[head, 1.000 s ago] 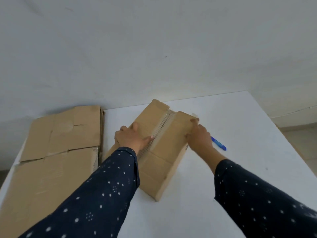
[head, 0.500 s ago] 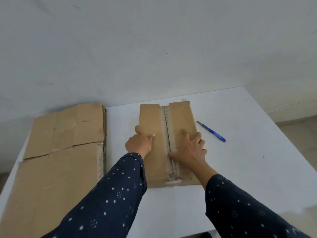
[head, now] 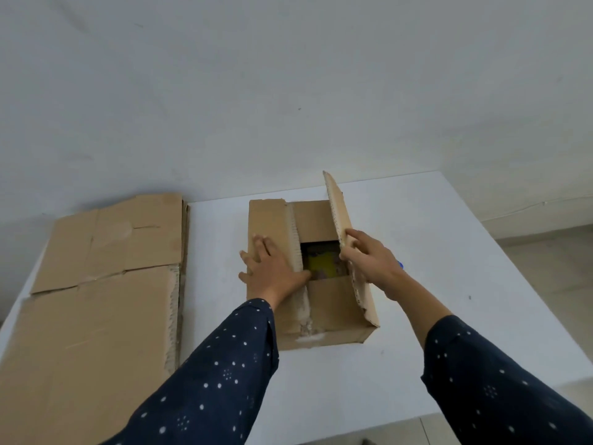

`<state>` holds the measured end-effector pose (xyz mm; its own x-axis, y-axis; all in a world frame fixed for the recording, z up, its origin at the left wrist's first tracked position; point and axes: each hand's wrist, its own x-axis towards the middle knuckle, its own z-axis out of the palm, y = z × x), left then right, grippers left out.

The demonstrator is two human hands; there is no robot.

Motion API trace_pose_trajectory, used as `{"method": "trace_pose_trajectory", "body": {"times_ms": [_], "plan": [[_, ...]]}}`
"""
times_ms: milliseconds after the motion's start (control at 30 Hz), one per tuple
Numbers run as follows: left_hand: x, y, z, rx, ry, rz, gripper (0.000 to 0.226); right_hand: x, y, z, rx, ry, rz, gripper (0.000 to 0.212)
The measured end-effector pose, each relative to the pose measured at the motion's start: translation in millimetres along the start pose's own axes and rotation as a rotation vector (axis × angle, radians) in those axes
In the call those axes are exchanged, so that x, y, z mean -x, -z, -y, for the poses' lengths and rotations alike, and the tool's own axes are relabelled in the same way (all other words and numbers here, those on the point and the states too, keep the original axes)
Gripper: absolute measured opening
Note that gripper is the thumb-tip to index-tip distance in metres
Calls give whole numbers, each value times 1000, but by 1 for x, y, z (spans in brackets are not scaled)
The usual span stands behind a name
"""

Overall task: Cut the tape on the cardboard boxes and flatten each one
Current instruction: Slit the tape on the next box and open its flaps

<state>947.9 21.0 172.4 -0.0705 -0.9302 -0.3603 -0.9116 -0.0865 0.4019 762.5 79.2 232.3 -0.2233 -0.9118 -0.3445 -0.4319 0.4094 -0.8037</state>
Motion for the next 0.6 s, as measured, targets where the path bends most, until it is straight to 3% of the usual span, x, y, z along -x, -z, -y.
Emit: {"method": "trace_pose_trajectory", "body": {"times_ms": [133,233,333,467,600], "plan": [[0,19,5,232,-30,55,104,1,24,5,104,67,-78,40],[9,46,9,755,-26,42,70,-3,48,-1,209,71,-64,25],[8,70,39,1032,151,-68,34,-10,64,-8,308,69,-54,38],[20,91,89,875,222,-188,35,-22,68,-24,556,42,-140,72],[20,88,113,330,115,-231,67,-26,49,-41,921,160,-228,79]]}}
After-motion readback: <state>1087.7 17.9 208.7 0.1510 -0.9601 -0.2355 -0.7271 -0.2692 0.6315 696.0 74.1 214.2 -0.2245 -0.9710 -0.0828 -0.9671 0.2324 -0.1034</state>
